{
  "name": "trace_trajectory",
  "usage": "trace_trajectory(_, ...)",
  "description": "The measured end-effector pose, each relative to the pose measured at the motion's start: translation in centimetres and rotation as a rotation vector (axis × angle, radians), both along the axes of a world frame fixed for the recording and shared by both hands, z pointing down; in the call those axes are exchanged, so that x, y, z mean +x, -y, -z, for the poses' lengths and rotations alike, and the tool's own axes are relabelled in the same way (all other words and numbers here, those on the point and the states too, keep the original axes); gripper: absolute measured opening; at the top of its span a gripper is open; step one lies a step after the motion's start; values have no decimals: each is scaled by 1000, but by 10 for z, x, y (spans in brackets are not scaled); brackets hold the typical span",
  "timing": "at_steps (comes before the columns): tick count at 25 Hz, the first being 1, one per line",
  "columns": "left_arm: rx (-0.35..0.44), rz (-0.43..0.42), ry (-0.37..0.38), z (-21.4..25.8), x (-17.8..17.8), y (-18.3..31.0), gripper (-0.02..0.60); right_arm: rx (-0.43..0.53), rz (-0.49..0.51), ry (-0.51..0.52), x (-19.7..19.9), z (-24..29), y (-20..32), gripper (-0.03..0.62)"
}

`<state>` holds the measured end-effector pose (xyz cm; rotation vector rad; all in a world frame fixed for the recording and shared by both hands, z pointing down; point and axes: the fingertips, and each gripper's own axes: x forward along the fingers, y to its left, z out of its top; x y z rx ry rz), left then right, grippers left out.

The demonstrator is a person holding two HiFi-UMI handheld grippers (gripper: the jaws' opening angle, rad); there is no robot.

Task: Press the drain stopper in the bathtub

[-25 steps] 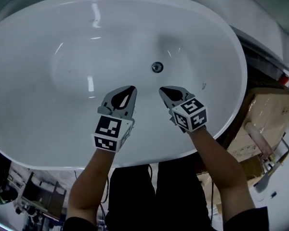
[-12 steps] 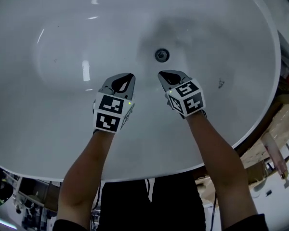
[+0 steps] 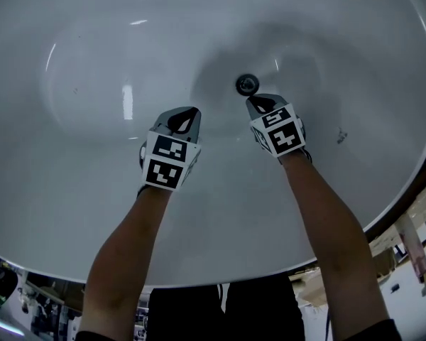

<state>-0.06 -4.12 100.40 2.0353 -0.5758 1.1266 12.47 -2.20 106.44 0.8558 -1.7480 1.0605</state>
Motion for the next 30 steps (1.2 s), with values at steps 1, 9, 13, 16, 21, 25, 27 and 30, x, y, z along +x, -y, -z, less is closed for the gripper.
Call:
trace_trajectory(1,-1,1,-4,-4,2,2,19,3,3,-5,1,-6,2,26)
trace_trajectory(9,-17,38,-24,-27,17,-1,19,55,112,-108,12,-54,6,15)
trace_trajectory(13,-23,34,-25,-29,21,-3,18,35,160,-155,15,-61,4,16)
trace_trajectory(16,-16,23,-21,-32,19,-1,18,11,241,-192,13,-61,6,17)
trace_trajectory(21,-35,31,-8,-36,8,0,19,-58,319,-228,6,-59,8,17)
trace_trajectory(25,-37,1,-7,-34,10,-8,19,-63,346,-260,11,-60,4,18)
trace_trajectory(27,-37,1,4,-38,4,-12,18,-50,352,-290,10,-62,2,18)
trace_trajectory(30,-55,18,25,-51,-26,-19,18,-40,351,-313,-11,-70,0,19)
